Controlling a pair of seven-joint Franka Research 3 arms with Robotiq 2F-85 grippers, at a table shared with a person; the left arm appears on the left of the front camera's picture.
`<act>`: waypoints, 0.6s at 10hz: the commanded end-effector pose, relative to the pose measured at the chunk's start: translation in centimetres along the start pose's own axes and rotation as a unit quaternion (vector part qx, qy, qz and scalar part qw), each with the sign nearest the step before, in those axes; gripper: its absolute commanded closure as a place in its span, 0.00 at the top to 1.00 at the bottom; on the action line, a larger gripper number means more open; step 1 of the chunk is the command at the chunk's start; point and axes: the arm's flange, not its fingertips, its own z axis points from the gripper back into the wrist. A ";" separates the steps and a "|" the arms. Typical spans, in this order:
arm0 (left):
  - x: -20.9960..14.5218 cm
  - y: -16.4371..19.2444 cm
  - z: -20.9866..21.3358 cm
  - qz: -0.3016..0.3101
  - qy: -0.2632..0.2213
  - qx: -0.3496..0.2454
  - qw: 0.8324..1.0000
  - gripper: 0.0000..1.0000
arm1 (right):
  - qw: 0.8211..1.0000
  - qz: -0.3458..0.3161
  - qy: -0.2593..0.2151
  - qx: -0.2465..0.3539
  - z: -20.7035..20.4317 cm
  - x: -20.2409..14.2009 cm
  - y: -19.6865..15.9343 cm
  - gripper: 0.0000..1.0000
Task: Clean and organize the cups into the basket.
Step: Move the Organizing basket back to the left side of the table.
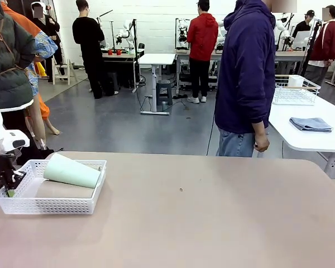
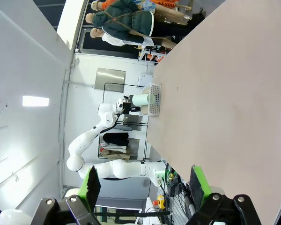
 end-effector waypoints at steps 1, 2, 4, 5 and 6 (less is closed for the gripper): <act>0.2 0.2 0.6 0.000 -0.007 0.006 1.000 1.00 | 1.000 0.007 0.004 0.001 -0.2 -0.6 0.1 1.00; 0.2 0.0 0.6 0.004 -0.006 0.004 1.000 0.70 | 1.000 0.007 0.004 0.001 -0.2 -0.6 0.1 1.00; 0.2 0.1 0.7 0.009 -0.005 0.003 1.000 1.00 | 1.000 0.007 0.004 0.001 -0.2 -0.6 0.1 1.00; 0.3 0.3 0.7 0.009 -0.004 0.002 1.000 1.00 | 1.000 0.007 0.004 0.001 -0.2 -0.6 0.1 1.00; 0.3 0.4 0.8 0.009 -0.004 0.000 1.000 1.00 | 1.000 0.007 0.004 0.001 -0.2 -0.6 0.1 1.00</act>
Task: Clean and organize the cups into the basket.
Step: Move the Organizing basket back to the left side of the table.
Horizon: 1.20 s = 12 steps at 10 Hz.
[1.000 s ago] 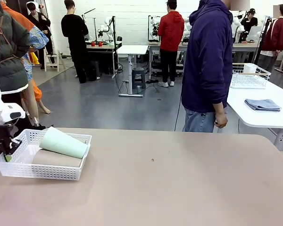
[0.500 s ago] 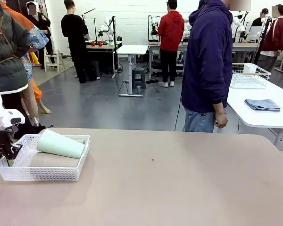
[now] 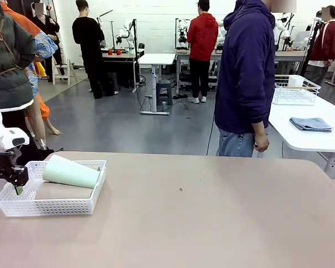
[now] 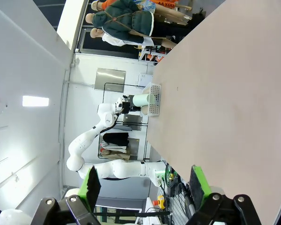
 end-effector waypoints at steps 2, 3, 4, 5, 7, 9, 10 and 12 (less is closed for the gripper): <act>0.1 0.3 0.7 0.006 -0.002 -0.002 1.000 1.00 | 1.000 0.007 0.004 0.001 -0.2 -0.6 0.1 1.00; 0.0 0.3 0.7 0.007 -0.003 -0.004 1.000 1.00 | 1.000 0.007 0.004 0.001 -0.2 -0.6 0.1 1.00; 0.0 0.3 0.8 0.008 -0.004 -0.005 1.000 1.00 | 1.000 0.007 0.004 0.001 -0.2 -0.6 0.1 1.00; -0.1 0.2 1.1 0.008 -0.005 -0.005 1.000 1.00 | 1.000 0.007 0.004 0.001 -0.2 -0.6 0.1 1.00; -0.2 0.2 2.1 0.017 -0.017 -0.005 1.000 1.00 | 1.000 0.007 0.004 0.001 -0.2 -0.6 0.1 1.00; -0.9 -0.6 5.0 0.024 -0.052 -0.005 0.998 1.00 | 1.000 0.007 0.004 0.001 -0.2 -0.6 0.1 1.00; -1.6 -2.2 7.9 0.026 -0.083 -0.001 0.996 1.00 | 1.000 0.007 0.004 0.001 -0.2 -0.6 0.1 1.00; -3.1 -5.9 13.6 0.048 -0.142 0.013 0.989 1.00 | 1.000 0.007 0.004 0.001 -0.2 -0.6 0.1 1.00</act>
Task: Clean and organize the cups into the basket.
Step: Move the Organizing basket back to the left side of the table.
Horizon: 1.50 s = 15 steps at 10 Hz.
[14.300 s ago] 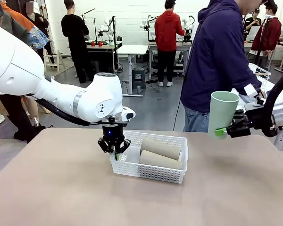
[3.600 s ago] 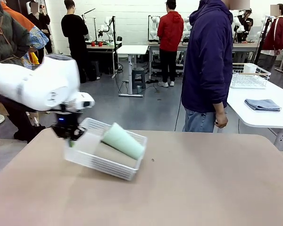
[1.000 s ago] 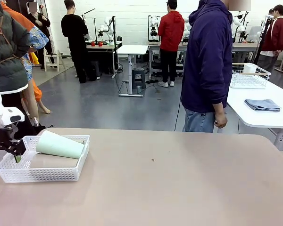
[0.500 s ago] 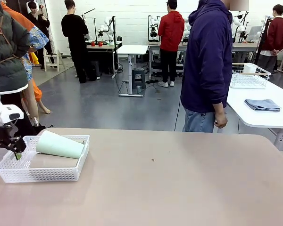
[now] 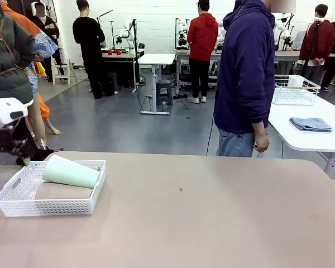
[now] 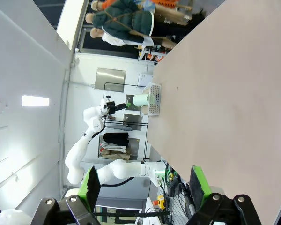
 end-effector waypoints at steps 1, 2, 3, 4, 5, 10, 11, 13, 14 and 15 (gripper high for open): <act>-2.0 -3.9 4.7 0.034 -0.045 0.014 0.998 1.00 | 1.000 0.007 0.004 0.001 -0.2 -0.6 0.1 1.00; -2.8 -5.8 7.0 0.040 -0.064 0.022 0.997 1.00 | 1.000 0.007 0.004 0.001 -0.2 -0.6 0.1 1.00; -3.6 -7.1 8.3 0.044 -0.072 0.029 0.996 1.00 | 1.000 0.007 0.004 0.001 -0.2 -0.6 0.1 1.00; -4.3 -8.1 9.1 0.046 -0.072 0.026 0.996 1.00 | 1.000 0.007 0.004 0.001 -0.2 -0.6 0.1 1.00; -5.3 -9.1 9.7 0.046 -0.061 0.015 0.997 1.00 | 1.000 0.007 0.004 0.001 -0.2 -0.6 0.1 1.00; -5.0 -9.6 10.3 0.034 -0.065 0.018 0.997 1.00 | 1.000 0.007 0.004 0.001 -0.2 -0.6 0.1 1.00; -5.0 -9.6 10.3 0.034 -0.065 0.018 0.997 1.00 | 1.000 0.007 0.004 0.001 -0.2 -0.6 0.1 1.00; -5.0 -9.6 10.3 0.034 -0.065 0.018 0.997 1.00 | 1.000 0.007 0.004 0.001 -0.2 -0.6 0.1 1.00; -5.0 -9.6 10.3 0.034 -0.065 0.018 0.997 1.00 | 1.000 0.007 0.004 0.001 -0.2 -0.6 0.1 1.00; -5.3 -9.8 10.4 0.035 -0.058 0.013 0.998 1.00 | 1.000 0.007 0.004 0.001 -0.2 -0.6 0.1 1.00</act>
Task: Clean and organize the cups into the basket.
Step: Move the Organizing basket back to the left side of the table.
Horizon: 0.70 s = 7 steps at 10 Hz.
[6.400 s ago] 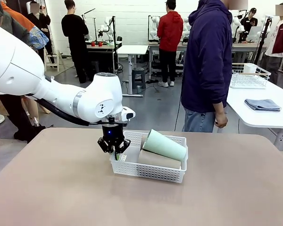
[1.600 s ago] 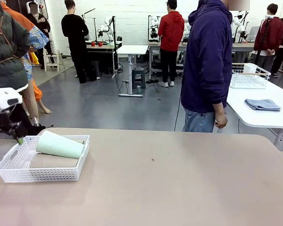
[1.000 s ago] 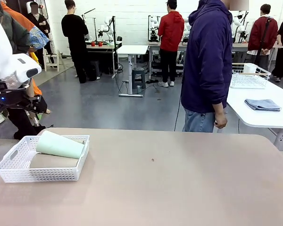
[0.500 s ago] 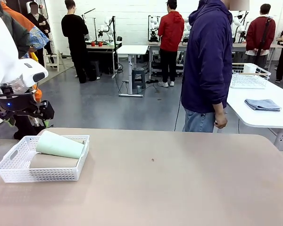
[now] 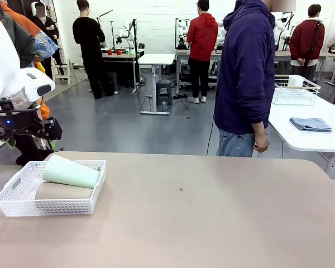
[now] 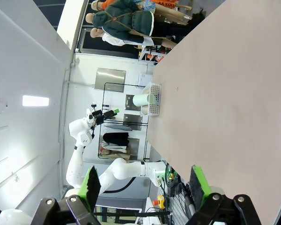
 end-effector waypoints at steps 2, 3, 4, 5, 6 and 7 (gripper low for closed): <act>2.3 6.2 0.3 0.095 0.117 -0.151 0.977 1.00 | 1.000 0.007 0.004 0.001 -0.2 -0.6 0.1 1.00; 3.4 9.7 0.7 0.138 0.171 -0.233 0.947 1.00 | 1.000 0.007 0.004 0.001 -0.2 -0.6 0.1 1.00; 4.5 13.0 1.2 0.165 0.202 -0.306 0.916 1.00 | 1.000 0.007 0.004 0.001 -0.2 -0.6 0.1 1.00; 4.9 15.9 1.7 0.167 0.229 -0.383 0.879 1.00 | 1.000 0.007 0.004 0.001 -0.2 -0.6 0.1 1.00; 4.4 19.0 2.2 0.151 0.236 -0.457 0.844 1.00 | 1.000 0.007 0.004 0.001 -0.2 -0.6 0.1 1.00; 3.6 21.7 2.0 0.145 0.225 -0.492 0.828 1.00 | 1.000 0.007 0.004 0.001 -0.2 -0.6 0.1 1.00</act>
